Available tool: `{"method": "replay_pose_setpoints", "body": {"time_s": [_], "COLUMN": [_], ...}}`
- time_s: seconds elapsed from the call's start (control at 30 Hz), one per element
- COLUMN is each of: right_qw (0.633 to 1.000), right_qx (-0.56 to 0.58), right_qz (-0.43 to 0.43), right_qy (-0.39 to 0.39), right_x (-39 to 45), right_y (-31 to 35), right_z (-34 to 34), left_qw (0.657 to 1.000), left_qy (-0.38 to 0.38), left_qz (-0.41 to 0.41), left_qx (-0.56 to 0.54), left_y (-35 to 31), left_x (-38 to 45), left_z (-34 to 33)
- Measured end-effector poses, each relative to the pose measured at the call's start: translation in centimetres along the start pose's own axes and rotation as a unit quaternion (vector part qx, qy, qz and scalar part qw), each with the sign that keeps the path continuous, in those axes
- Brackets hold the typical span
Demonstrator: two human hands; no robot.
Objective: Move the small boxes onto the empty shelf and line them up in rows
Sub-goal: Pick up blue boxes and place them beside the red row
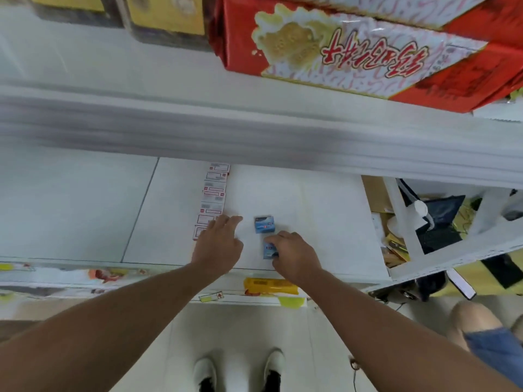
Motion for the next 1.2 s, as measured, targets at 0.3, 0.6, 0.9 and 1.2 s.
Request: {"method": "replay_pose_setpoints", "body": {"time_s": [0.3, 0.6, 0.9, 1.2], "right_qw": [0.997, 0.847, 0.704, 0.724], "right_qx": [0.061, 0.509, 0.692, 0.668], "right_qz": [-0.002, -0.145, -0.148, -0.157], "right_qy": [-0.043, -0.038, 0.061, 0.073], "right_x": [0.3, -2.6, -1.2, 3.2], "right_y": [-0.3, -4.4, -0.8, -0.6], "right_z": [-1.3, -1.9, -5.1, -4.6], "left_qw": [0.998, 0.863, 0.749, 0.765], "left_qy": [-0.049, -0.169, -0.168, -0.128], "left_qz": [0.013, 0.221, 0.25, 0.26], "left_qx": [-0.047, -0.422, -0.591, -0.575], "left_y": [0.7, -2.2, -7.3, -4.7], "left_x": [-6.2, -5.9, -3.6, 0.9], "left_z": [-2.2, -4.7, -7.4, -8.1]}}
Point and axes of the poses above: each hand's wrist, its own x-axis towards the middle knuckle, its own z-axis out of the back of the hand, y = z × x, the point moved 9 cm from there along x, towards the middle knuckle, and after that the axes turned 10 degrees about -z, right-handed, at the moved point
